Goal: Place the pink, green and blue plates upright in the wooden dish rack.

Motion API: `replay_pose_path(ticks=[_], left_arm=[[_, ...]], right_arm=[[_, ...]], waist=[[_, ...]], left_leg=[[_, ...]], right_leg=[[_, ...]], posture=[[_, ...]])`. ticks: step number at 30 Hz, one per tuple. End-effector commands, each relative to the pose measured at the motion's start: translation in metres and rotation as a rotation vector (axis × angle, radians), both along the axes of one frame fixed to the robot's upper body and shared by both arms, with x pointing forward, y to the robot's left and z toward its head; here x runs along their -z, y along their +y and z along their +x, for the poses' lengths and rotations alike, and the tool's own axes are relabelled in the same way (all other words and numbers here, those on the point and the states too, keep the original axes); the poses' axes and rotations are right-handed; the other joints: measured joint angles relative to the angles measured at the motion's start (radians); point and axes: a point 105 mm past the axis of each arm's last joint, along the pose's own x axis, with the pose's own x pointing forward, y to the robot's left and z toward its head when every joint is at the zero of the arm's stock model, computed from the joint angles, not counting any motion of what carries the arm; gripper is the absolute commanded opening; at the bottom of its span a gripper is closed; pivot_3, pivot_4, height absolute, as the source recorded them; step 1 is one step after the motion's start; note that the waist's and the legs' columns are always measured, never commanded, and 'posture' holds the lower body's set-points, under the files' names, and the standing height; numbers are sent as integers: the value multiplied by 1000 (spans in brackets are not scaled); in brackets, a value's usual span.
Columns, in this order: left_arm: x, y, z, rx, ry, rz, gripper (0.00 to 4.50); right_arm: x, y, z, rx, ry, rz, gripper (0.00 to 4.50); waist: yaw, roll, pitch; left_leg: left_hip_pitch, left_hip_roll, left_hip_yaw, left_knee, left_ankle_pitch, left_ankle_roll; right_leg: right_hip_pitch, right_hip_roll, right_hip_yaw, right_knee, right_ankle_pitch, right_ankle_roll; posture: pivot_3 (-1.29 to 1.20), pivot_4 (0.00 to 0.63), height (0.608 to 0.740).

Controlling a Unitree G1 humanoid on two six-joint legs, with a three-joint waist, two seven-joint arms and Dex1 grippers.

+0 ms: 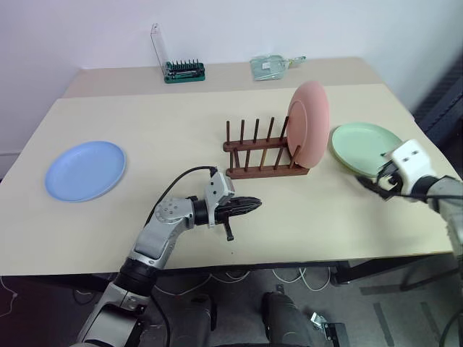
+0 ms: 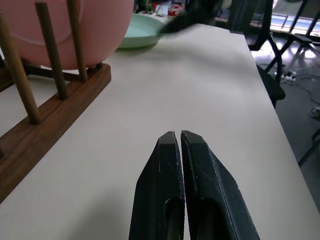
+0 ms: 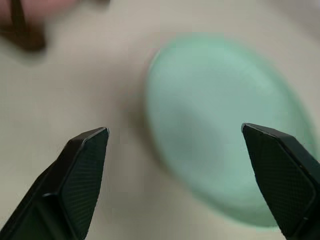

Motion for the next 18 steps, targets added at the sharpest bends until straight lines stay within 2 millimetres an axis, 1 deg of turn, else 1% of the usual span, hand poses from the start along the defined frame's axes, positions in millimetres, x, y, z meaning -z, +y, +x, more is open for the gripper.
replay_pose_path(ticks=[1, 2, 3, 5, 7, 10, 11, 12, 15, 18], left_arm=[[-8, -1, -1, 10, -33, -16, 142], [-8, -1, -1, 10, -32, -16, 142], [-8, -1, -1, 9, -32, -16, 142], [-8, 0, -1, 6, -33, -15, 142], [-8, 0, -1, 4, -32, -16, 142], [-8, 1, -1, -1, -28, -17, 142], [-8, 1, -2, -1, -28, -17, 142], [-7, 1, -2, -1, -27, -18, 142], [-8, 0, -1, 1, -26, -19, 142], [-8, 0, -2, 2, -26, -19, 142]], right_arm=[[4, -1, 12, -20, -40, -138, 4470], [9, -2, 14, -23, -36, -175, 4470], [12, -4, 16, -22, -34, -200, 4243], [14, -7, 19, -8, -44, -226, 3614], [15, -8, 20, -13, -50, -247, 2699], [13, -11, 22, 3, -74, -264, 1102], [13, -12, 22, 8, -78, -265, 657], [13, -13, 22, 14, -83, -271, 90], [1, -15, 22, 23, -138, -318, 36], [-30, -15, 22, 17, -248, -437, 36]], waist=[[2, 0, 0], [-1, 0, 0], [-1, 0, 0], [2, 0, 0], [3, 0, 0], [6, 0, 0], [6, 0, 0], [6, 0, 0], [5, 0, 0], [4, 0, 0]], left_leg=[[0, 0, 0, 0, 0, 0], [0, 0, 0, 0, 0, 0], [0, 0, 0, 0, 0, 0], [1, 0, 0, 0, 0, 0], [1, 0, 0, 0, 0, 0], [1, 0, 0, 1, 0, 0], [1, -1, 0, 0, 0, 0], [1, -1, -1, 0, 0, 0], [1, 0, -1, 0, 0, 0], [1, -1, -1, 0, 0, 0]], right_leg=[[0, 0, 0, 0, 0, 0], [0, 0, 0, 0, 0, 0], [0, 0, 0, 0, 0, 0], [1, 0, 0, 0, 0, 0], [1, 0, 0, -1, 0, 0], [2, 0, 0, -1, 0, 0], [2, 0, 0, -1, 0, 0], [2, 0, 0, -1, 0, 0], [2, 0, 0, -1, 0, 0], [1, 0, 0, -1, 0, 0]], posture=[[0, 150, 740], [0, 150, 740], [0, 150, 740], [0, 150, 740], [0, 150, 740], [0, 150, 740], [0, 150, 740], [0, 150, 740], [0, 150, 740], [0, 150, 740]])
